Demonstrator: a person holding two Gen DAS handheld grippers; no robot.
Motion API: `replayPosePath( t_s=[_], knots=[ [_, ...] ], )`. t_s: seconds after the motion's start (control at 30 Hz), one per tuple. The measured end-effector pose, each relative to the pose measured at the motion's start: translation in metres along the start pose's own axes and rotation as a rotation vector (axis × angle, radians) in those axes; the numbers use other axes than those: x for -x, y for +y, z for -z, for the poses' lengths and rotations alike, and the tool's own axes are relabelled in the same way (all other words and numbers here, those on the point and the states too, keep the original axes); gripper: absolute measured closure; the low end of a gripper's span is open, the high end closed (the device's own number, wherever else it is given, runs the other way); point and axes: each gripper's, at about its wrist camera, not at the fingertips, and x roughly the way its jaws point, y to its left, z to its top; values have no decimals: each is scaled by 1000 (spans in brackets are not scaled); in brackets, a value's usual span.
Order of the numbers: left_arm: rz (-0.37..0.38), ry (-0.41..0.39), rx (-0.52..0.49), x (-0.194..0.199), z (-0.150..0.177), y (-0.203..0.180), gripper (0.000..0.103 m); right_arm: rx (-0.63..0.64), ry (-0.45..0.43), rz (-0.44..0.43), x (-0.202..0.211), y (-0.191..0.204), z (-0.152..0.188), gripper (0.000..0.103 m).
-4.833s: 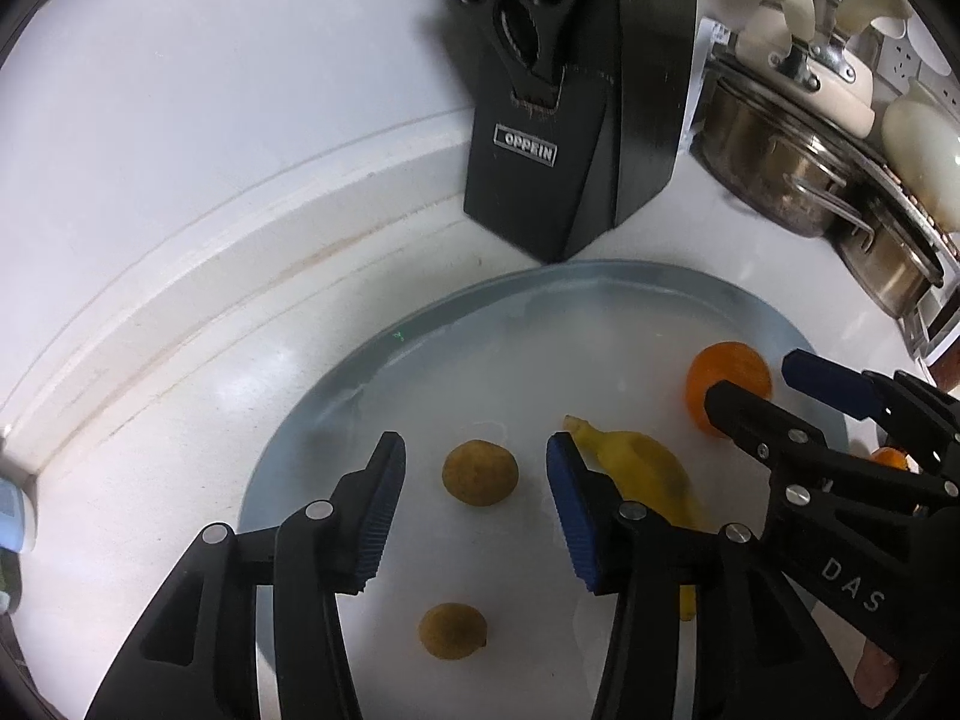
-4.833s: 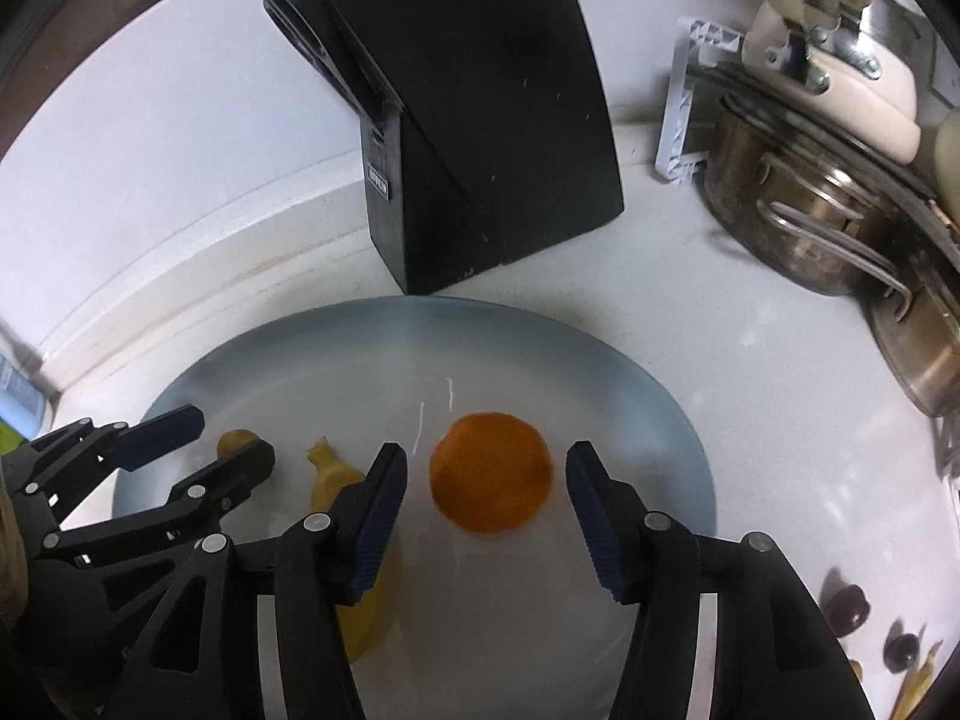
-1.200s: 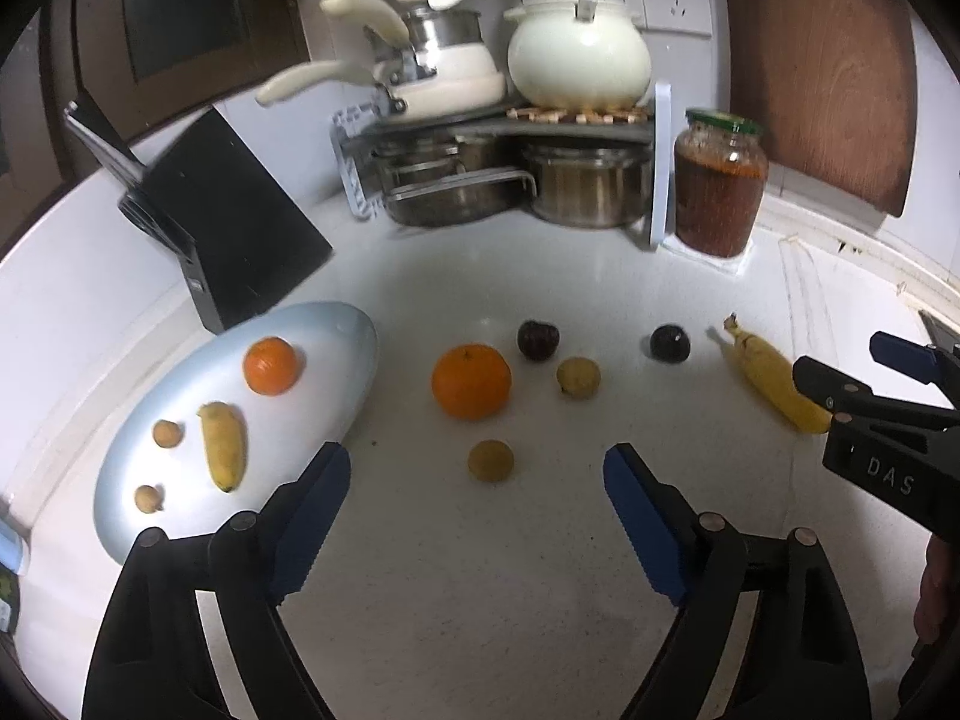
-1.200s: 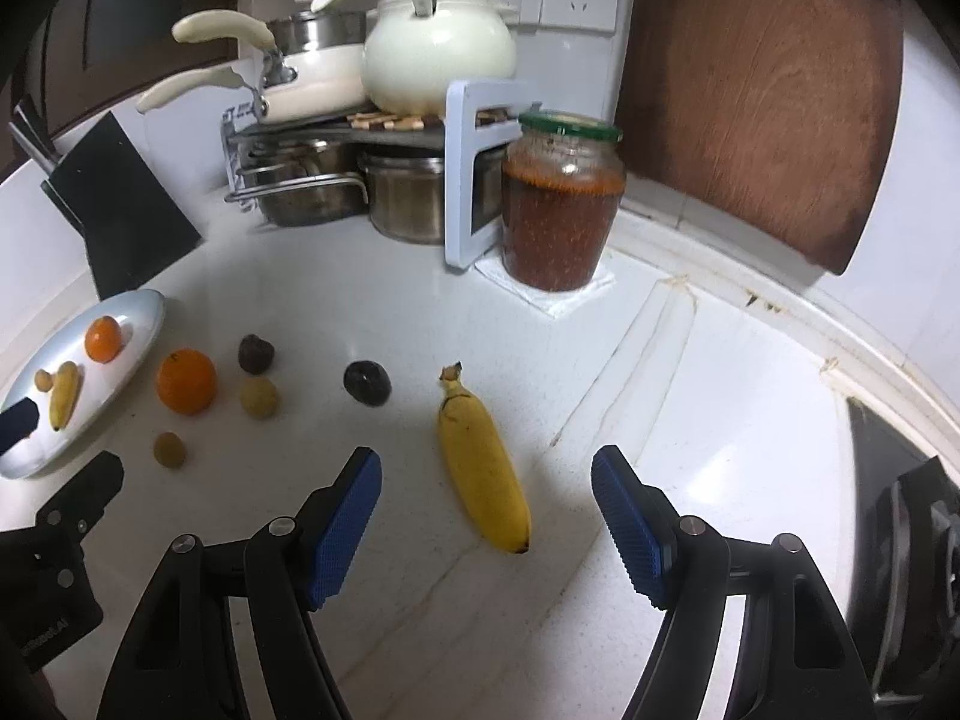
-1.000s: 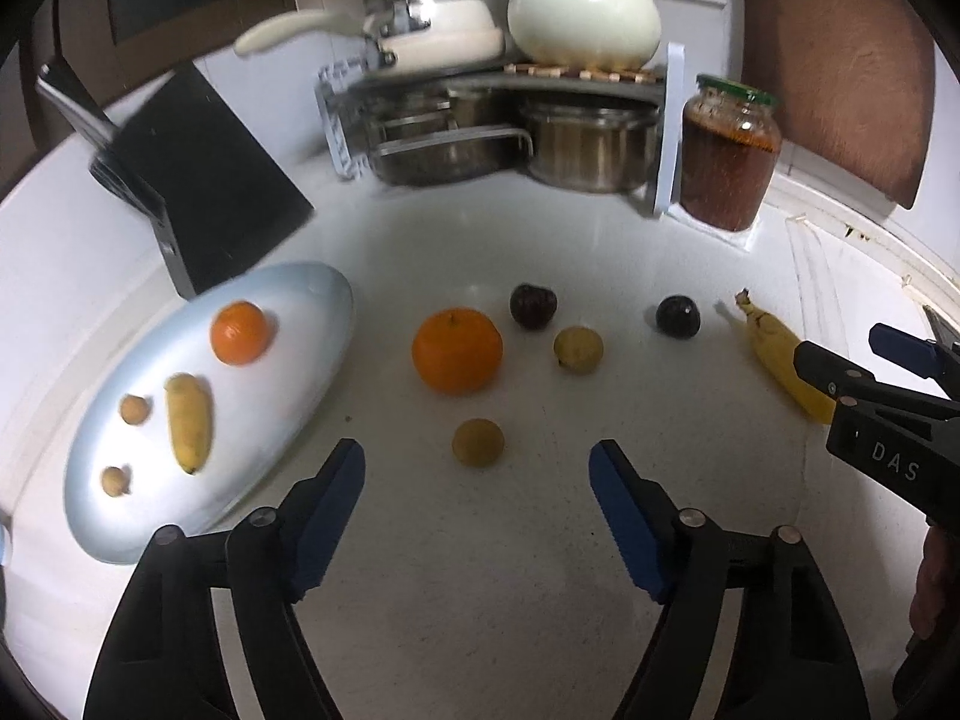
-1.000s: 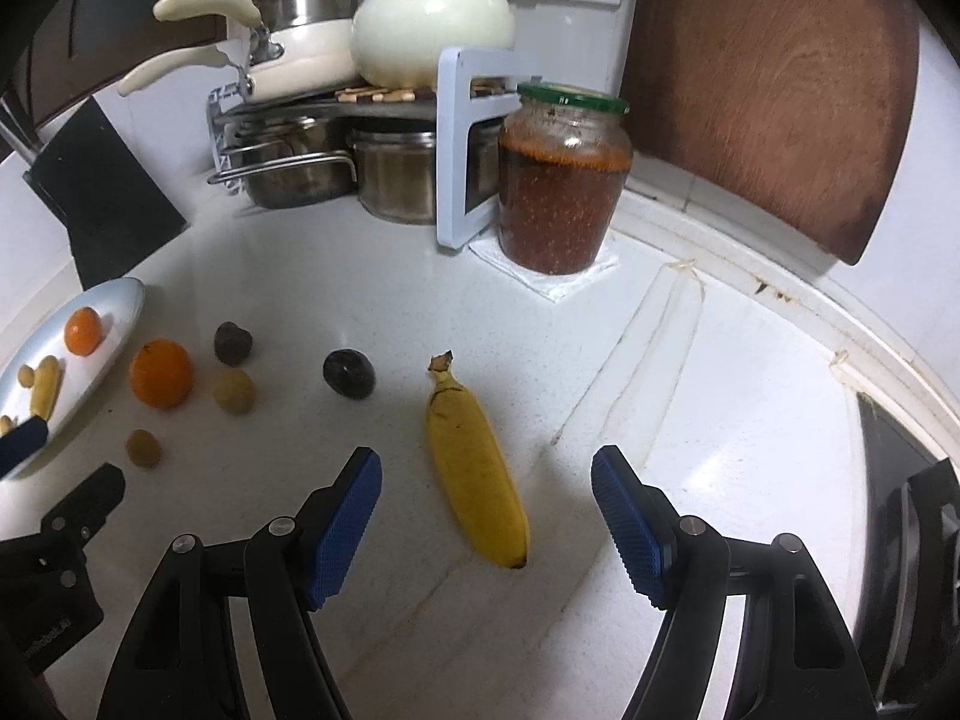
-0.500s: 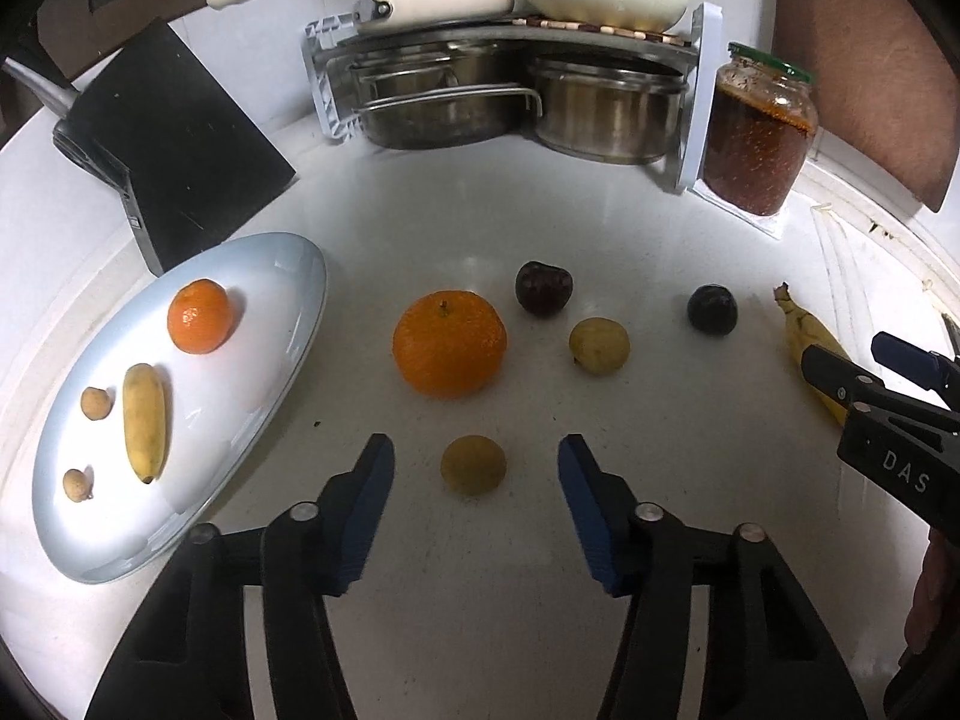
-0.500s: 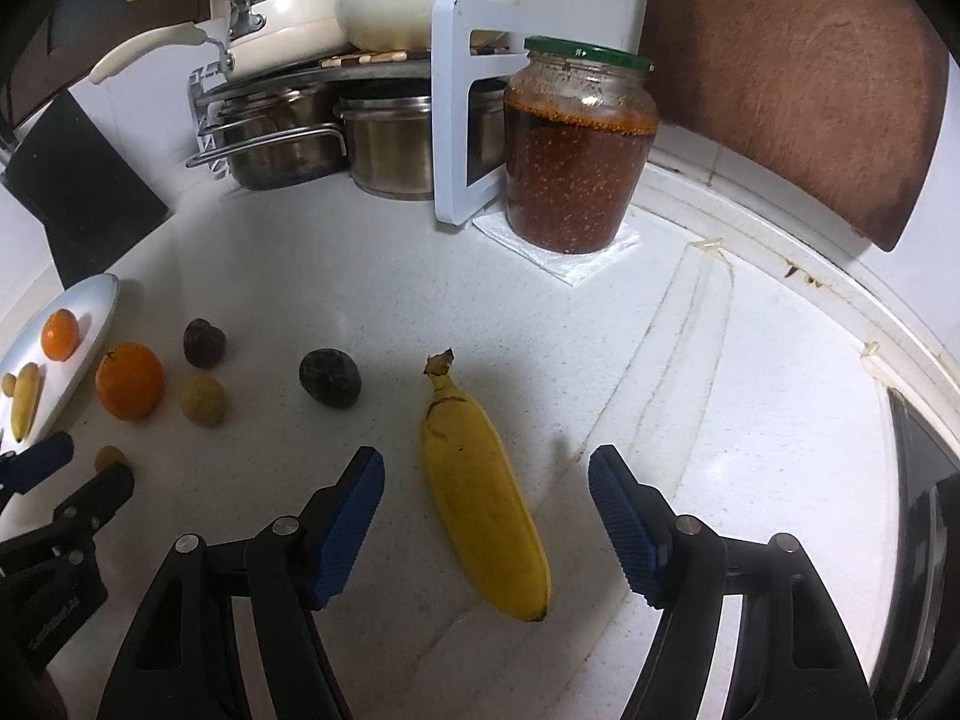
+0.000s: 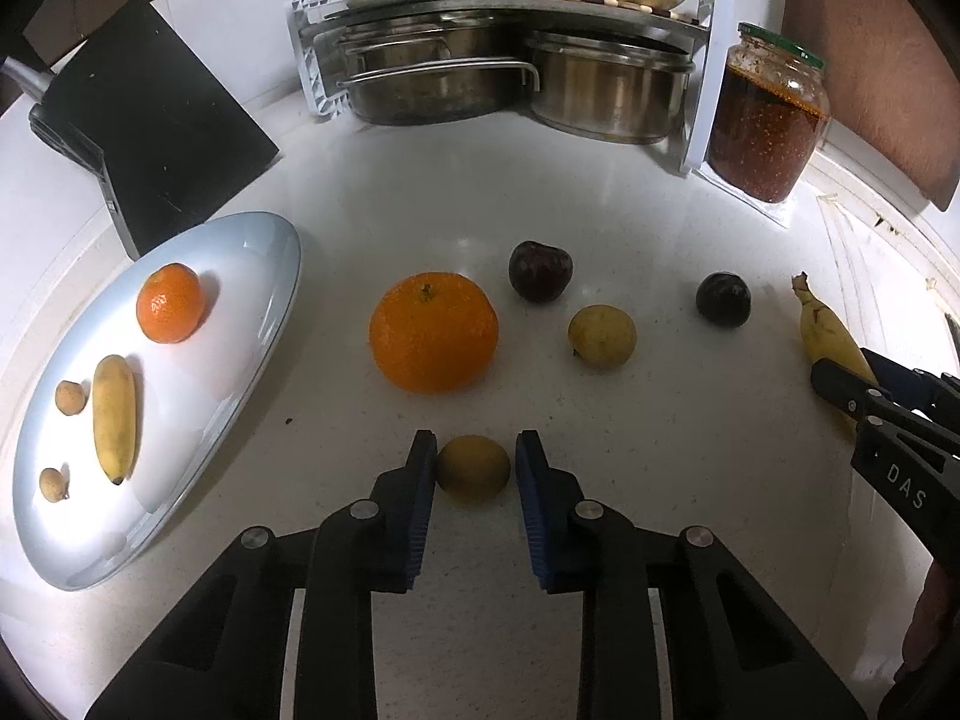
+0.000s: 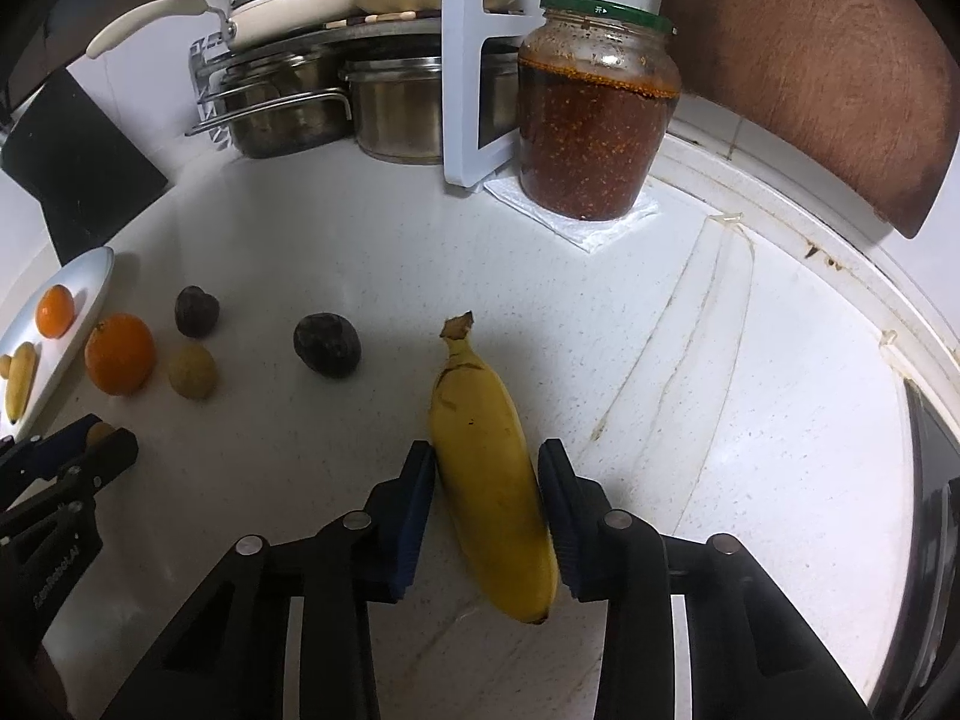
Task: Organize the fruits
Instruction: 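Grasp a yellow banana with the right tool while the left tool grasps a small brown fruit, then carry the banana in the right tool while the left tool carries the brown fruit over the plate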
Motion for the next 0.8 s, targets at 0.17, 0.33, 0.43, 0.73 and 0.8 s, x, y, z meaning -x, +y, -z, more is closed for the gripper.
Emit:
replayPosePath(
  t_s=[0.17,0.33,0.43,0.73,0.8],
  knots=[
    [12,-16,-6,4,1,-1,78,2,-5,-6,2,1,1,70],
    [20,-55,-14,16,0,0,78,-3,-11,-36,11,3,4,71],
    [24,-77,-14,26,-1,2,78,2,-24,-47,18,4,4,71],
    [37,-127,14,55,-1,11,78,18,-72,-81,46,15,2,71],
    [40,-142,28,64,-1,16,78,24,-86,-89,53,18,1,71]
  ],
)
